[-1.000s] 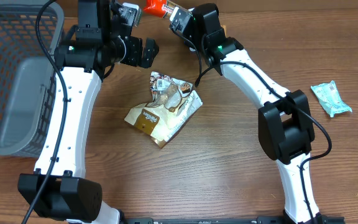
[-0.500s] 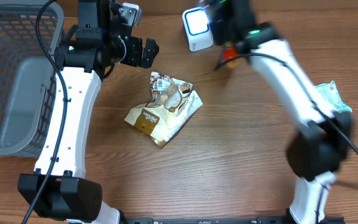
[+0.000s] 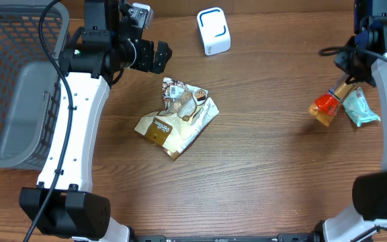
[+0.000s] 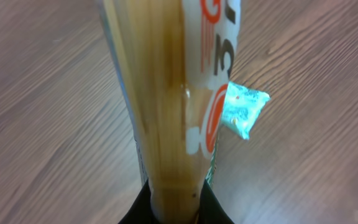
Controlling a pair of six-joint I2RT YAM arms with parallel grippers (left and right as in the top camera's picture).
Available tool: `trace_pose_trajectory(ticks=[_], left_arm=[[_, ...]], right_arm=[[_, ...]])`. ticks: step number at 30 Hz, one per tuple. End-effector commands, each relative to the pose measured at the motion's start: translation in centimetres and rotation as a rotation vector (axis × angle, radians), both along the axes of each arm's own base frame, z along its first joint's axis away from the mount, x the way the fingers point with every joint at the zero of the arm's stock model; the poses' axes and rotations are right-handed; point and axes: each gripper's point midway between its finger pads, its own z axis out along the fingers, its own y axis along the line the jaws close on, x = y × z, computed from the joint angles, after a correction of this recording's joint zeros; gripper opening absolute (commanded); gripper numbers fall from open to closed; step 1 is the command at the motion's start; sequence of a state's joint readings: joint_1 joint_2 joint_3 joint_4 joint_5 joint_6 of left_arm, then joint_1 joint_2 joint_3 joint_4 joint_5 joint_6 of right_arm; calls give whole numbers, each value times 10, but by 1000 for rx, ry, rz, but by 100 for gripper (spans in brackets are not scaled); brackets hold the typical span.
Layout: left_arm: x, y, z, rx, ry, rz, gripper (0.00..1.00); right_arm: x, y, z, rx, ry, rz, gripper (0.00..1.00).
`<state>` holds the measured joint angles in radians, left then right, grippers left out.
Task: Scan the item barcode
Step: 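Carry the spaghetti package right and release it on the table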
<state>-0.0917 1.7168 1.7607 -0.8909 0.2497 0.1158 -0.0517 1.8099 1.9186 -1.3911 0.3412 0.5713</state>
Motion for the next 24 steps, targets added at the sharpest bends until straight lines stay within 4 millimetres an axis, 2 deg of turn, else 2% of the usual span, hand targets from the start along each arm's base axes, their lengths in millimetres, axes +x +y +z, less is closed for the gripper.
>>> trace_pose_trajectory(ticks=[1,3,6,8,11,12,13,14,15,16,17,18,19,22,24], left_arm=[[-1,-3,11,8,-34,-22,100],[-1,-3,11,8,-34,-22,100],[-1,-3,11,8,-34,-22,100],[-1,-3,11,8,-34,-22,100],[-1,-3,11,8,-34,-22,100],[-1,-3,11,8,-34,-22,100],[-1,-3,11,8,-34,-22,100],[-1,-3,11,8,-34,-22,100],[-1,-3,11,8,-34,-22,100],[-1,-3,11,8,-34,-22,100],[-1,-3,11,8,-34,-22,100],[-1,-3,11,8,-34,-22,100],[-1,-3,11,8,-34,-22,100],[-1,-3,11,8,-34,-22,100],[-1,-4,11,8,-34,-22,100]], right_arm=[[16,-10,-26,-54,12,27,4],[21,-10,-50,-83,74,107,4],[19,-18,-86,-125,164,106,4],[20,-24,-103,-148,201,97,4],[22,-36,-116,-212,247,77,19],[21,-41,-118,-233,258,69,27],[21,-44,-119,-248,263,61,40],[20,-47,-118,-258,265,55,63],[20,-49,-117,-264,264,51,73],[20,-50,-115,-264,262,49,76],[21,-50,-111,-264,260,49,83],[22,-50,-105,-263,258,49,95],[22,-49,-101,-261,258,50,99],[26,-36,-78,-232,242,79,100],[34,-12,-63,-147,202,126,100]])
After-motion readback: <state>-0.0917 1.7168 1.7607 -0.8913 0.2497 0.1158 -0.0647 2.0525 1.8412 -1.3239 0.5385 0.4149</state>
